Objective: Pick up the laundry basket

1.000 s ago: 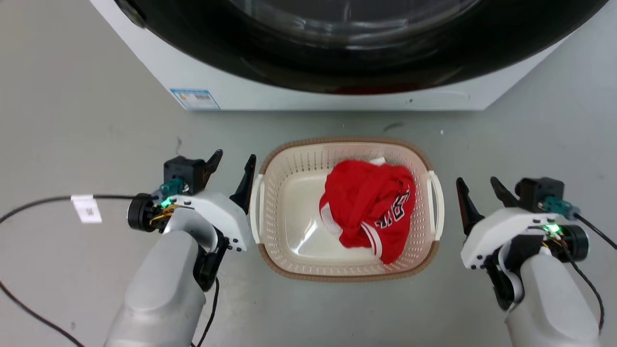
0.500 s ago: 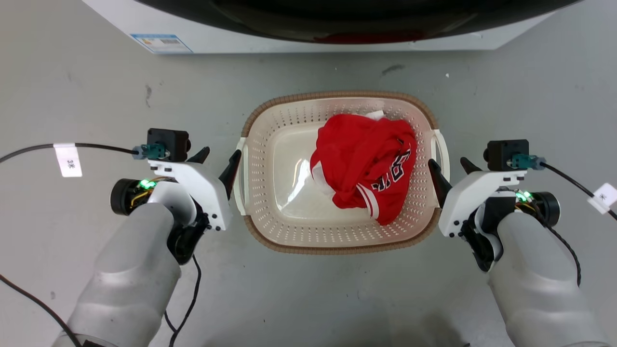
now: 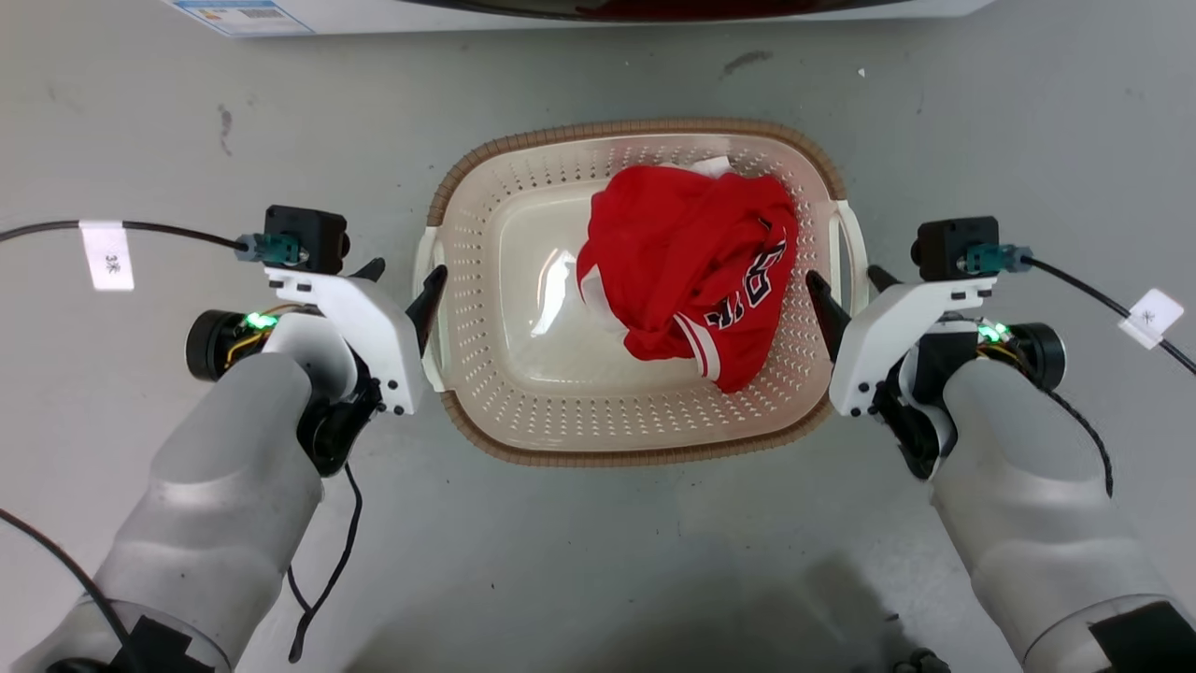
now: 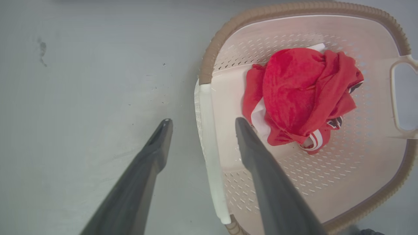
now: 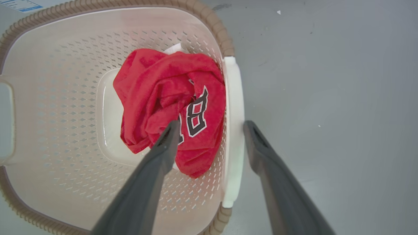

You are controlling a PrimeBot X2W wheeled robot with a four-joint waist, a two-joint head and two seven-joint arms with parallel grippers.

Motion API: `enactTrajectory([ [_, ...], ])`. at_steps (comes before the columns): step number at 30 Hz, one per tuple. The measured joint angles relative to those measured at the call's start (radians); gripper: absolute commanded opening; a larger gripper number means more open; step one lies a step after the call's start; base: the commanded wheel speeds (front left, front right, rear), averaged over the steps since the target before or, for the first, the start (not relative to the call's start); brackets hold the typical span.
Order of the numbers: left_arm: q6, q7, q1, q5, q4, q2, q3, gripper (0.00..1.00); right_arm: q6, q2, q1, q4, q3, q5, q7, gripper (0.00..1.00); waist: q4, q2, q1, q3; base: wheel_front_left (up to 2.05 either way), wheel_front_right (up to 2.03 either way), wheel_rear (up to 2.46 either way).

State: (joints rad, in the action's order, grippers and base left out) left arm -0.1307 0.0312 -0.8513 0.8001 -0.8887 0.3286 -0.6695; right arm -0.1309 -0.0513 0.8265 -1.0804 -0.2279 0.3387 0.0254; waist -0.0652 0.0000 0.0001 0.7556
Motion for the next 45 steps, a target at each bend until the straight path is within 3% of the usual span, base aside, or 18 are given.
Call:
enactTrajectory([
  [12,0.0,0.035,-0.081,0.055,-0.054,0.027,-0.113,1.0,0.0,-0.001,0.065,-0.055,-0.146,0.114,-0.034,1.0,-0.028,0.0,0.0,0.063,0.0,0.0,0.0],
  [24,0.0,0.062,-0.148,0.095,-0.142,0.008,-0.181,1.0,0.0,0.0,0.133,-0.127,-0.218,0.193,-0.088,1.0,-0.033,0.0,0.0,0.096,0.0,0.0,0.0],
  [25,0.0,0.062,-0.153,0.098,-0.15,0.005,-0.185,0.65,0.0,0.0,0.137,-0.135,-0.222,0.198,-0.098,0.61,-0.033,0.0,0.0,0.097,0.0,0.0,0.0],
  [26,0.0,0.064,-0.158,0.103,-0.156,0.002,-0.19,0.21,0.0,0.0,0.139,-0.139,-0.227,0.201,-0.105,0.37,-0.032,0.0,-0.0001,0.098,0.0,0.0,0.0],
  [27,0.0,0.068,-0.161,0.107,-0.16,-0.001,-0.194,0.0,0.0,0.0,0.141,-0.141,-0.229,0.213,-0.11,0.0,-0.032,0.0,0.0,0.098,0.0,0.0,0.0],
  [37,0.002,0.059,-0.169,0.166,-0.167,-0.016,-0.233,0.0,0.002,-0.001,0.15,-0.165,-0.264,0.254,-0.133,0.0,-0.029,0.0,-0.0001,0.084,0.0,0.0,0.0],
  [45,0.003,0.123,-0.16,0.237,-0.16,-0.015,-0.267,0.0,0.002,-0.005,0.149,-0.173,-0.296,0.304,-0.204,0.0,-0.024,0.0,0.0,0.036,0.0,0.0,0.0],
])
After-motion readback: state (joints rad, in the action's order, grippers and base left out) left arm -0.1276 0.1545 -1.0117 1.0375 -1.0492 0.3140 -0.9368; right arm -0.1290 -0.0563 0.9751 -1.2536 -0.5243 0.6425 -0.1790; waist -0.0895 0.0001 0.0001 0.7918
